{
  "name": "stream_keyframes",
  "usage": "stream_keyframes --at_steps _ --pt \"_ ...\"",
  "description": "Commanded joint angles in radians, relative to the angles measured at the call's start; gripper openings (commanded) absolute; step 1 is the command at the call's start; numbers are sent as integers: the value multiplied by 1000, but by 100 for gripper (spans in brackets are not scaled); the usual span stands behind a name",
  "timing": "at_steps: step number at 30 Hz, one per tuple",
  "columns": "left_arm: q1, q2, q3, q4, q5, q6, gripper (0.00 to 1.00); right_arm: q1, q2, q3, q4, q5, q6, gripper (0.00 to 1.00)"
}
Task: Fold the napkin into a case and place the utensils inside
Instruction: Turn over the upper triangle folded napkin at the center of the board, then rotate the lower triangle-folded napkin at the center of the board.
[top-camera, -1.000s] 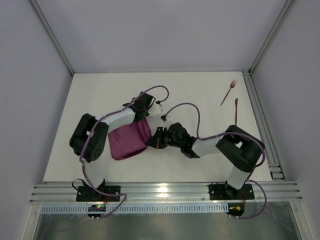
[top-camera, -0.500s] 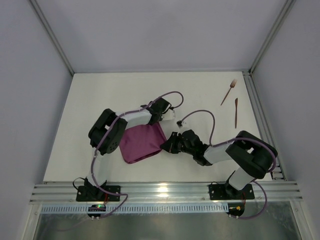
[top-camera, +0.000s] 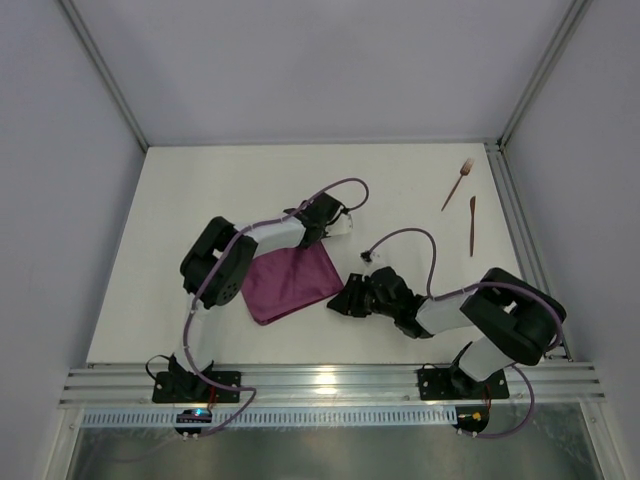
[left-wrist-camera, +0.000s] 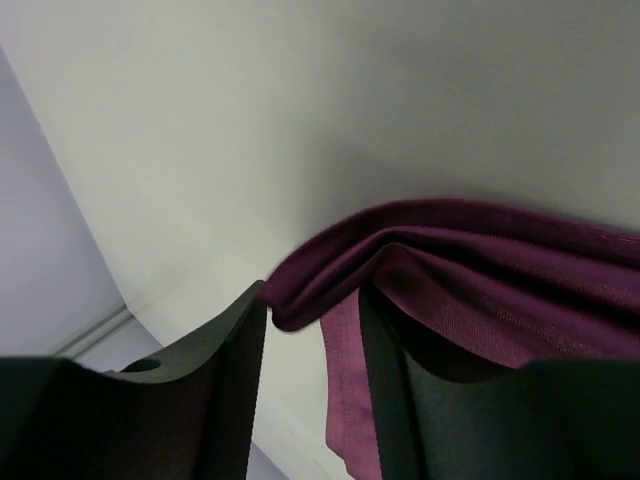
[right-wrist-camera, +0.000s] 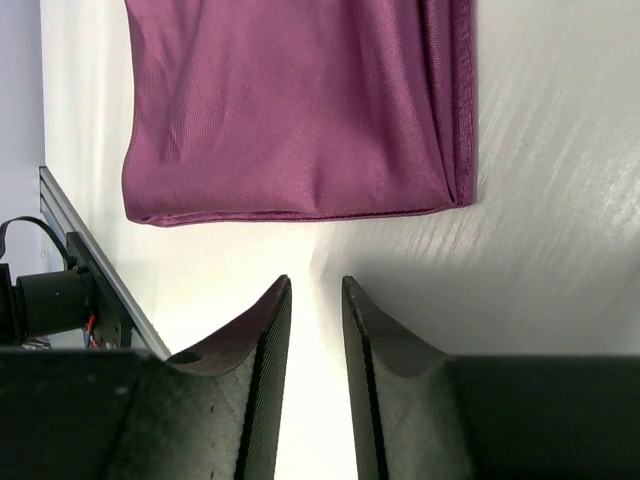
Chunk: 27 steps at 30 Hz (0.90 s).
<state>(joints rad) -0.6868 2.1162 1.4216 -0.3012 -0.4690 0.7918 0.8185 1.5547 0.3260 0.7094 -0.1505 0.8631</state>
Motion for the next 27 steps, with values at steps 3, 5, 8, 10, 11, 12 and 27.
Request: stream_keyframes --at_steps 3,5,8,10,11,12,27 --pt "-10 -13 42 45 -13 -28 55 4 -91 -18 -73 45 -45 36" --pt "-11 -25 45 45 -19 -26 64 4 -148 -16 -142 84 -74 38" --pt "-10 -48 59 42 -45 -26 73 1 -235 4 -250 141 -143 47" --pt "-10 -67 66 27 -63 -26 76 -8 -274 8 -298 167 -179 52" --pt "-10 -74 71 17 -65 -32 76 -22 -301 10 -304 186 -187 57" --pt "-10 -87 71 7 -62 -37 79 -30 -308 15 -304 186 -194 59" --pt "88 -324 67 -418 217 -319 81 -114 -32 188 -306 23 -299 57"
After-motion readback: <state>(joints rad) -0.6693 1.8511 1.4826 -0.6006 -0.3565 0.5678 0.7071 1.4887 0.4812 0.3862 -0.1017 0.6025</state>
